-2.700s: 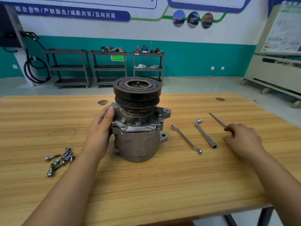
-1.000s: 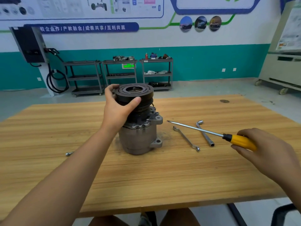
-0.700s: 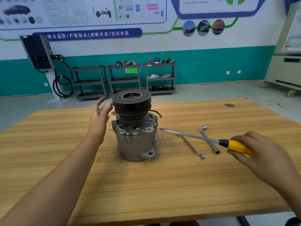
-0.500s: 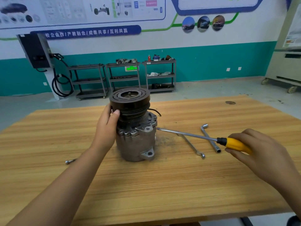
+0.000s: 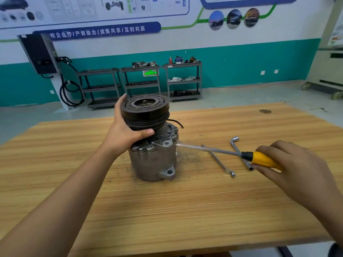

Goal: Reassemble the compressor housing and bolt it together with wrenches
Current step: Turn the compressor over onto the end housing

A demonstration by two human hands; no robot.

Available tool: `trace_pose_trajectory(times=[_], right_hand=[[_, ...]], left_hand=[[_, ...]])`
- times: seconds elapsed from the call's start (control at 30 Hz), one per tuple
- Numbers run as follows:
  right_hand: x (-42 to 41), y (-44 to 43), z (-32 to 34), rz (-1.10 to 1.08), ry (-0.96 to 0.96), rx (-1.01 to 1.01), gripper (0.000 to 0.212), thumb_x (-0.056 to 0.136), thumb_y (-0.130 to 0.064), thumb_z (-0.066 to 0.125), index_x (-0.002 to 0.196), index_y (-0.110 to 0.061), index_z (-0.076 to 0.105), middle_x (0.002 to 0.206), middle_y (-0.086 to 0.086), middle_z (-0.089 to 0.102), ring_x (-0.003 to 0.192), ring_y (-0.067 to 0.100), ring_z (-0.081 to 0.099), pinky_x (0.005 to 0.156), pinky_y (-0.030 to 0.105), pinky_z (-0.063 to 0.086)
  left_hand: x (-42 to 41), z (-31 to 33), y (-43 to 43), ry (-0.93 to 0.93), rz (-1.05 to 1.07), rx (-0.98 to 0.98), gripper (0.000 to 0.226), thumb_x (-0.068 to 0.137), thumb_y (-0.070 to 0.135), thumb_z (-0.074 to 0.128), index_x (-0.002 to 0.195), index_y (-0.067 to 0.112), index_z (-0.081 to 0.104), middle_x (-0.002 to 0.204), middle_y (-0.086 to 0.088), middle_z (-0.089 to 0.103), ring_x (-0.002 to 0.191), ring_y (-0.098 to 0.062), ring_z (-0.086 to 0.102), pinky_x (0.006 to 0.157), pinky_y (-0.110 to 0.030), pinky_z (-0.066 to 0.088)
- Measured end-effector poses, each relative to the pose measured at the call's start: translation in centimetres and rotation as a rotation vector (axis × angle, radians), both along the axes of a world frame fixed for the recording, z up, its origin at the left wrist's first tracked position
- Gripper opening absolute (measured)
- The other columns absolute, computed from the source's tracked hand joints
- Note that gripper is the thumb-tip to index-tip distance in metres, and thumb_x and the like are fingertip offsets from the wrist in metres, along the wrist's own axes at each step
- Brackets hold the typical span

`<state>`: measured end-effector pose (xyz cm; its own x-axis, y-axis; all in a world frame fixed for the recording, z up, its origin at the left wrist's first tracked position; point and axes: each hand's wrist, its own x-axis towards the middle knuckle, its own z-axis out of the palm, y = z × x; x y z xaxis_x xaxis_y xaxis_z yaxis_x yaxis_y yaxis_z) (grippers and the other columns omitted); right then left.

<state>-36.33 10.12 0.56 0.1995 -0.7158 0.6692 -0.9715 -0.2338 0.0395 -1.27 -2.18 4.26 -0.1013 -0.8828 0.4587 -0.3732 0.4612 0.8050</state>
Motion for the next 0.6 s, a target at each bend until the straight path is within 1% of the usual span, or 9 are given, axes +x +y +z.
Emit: trace_pose_trajectory(times=[0.07,0.17,0.23,0.33,0.5,0.53,0.6], right_hand=[[0.4,0.0,-0.3,0.039,0.032,0.003,0.042,0.052,-0.018,0.089,0.089,-0.006,0.071,0.071,0.006,0.061,0.056,0.026,0.057,0.053,0.027,0.033],[1.2,-0.1,-0.6,0.025,0.023,0.018,0.043,0.053,-0.018,0.09,0.09,-0.006,0.072,0.07,0.006,0.061,0.056,0.026,0.057,0.051,0.028,0.035],[1.2,0.1,-0.8,0.023,0.014,0.015,0.043,0.053,-0.017,0.089,0.091,-0.005,0.072,0.07,0.007,0.061,0.056,0.026,0.057,0.05,0.029,0.039],[0.8,0.7,-0.8,-0.012,-0.006,-0.003,0.041,0.056,-0.017,0.087,0.092,-0.004,0.072,0.069,0.007,0.061,0.056,0.027,0.056,0.049,0.032,0.042],[1.1,1.3,-0.5,-0.04,-0.02,-0.01,0.04,0.056,-0.019,0.087,0.091,-0.004,0.072,0.068,0.007,0.06,0.054,0.027,0.056,0.048,0.03,0.041],[1.4,1.4,-0.5,-0.029,-0.014,-0.013,0.04,0.056,-0.019,0.087,0.09,-0.005,0.072,0.067,0.006,0.06,0.054,0.026,0.055,0.048,0.03,0.04],[2.0,1.5,-0.4,-0.008,-0.006,-0.017,0.039,0.057,-0.02,0.087,0.09,-0.005,0.072,0.067,0.006,0.06,0.054,0.026,0.055,0.049,0.03,0.039]], left_hand=[[0.0,0.0,-0.1,0.001,0.0,-0.005,0.122,0.045,0.045,0.081,0.145,0.037,0.013,0.145,0.003,0.038,0.131,-0.013,0.039,0.109,-0.032,0.03],[-0.1,0.1,-0.2,-0.005,0.002,-0.017,0.118,0.044,0.047,0.08,0.143,0.034,0.018,0.135,0.01,0.042,0.125,-0.009,0.041,0.104,-0.025,0.031],[-0.1,0.1,-0.1,-0.006,-0.004,-0.02,0.116,0.044,0.046,0.08,0.142,0.033,0.019,0.132,0.011,0.042,0.124,-0.007,0.042,0.102,-0.022,0.031],[-0.1,0.2,0.0,-0.009,-0.002,-0.016,0.116,0.045,0.045,0.081,0.142,0.031,0.019,0.132,0.01,0.043,0.124,-0.008,0.042,0.103,-0.023,0.031],[-0.2,0.2,0.0,-0.007,-0.008,-0.012,0.118,0.045,0.046,0.081,0.143,0.029,0.018,0.136,0.008,0.043,0.127,-0.01,0.042,0.108,-0.028,0.032],[-0.2,0.2,0.1,-0.007,-0.005,-0.013,0.118,0.044,0.047,0.082,0.143,0.03,0.018,0.136,0.008,0.043,0.126,-0.01,0.042,0.107,-0.027,0.032],[-0.3,0.1,0.2,-0.005,0.009,-0.015,0.117,0.043,0.049,0.081,0.141,0.032,0.019,0.133,0.011,0.044,0.124,-0.008,0.043,0.101,-0.02,0.032]])
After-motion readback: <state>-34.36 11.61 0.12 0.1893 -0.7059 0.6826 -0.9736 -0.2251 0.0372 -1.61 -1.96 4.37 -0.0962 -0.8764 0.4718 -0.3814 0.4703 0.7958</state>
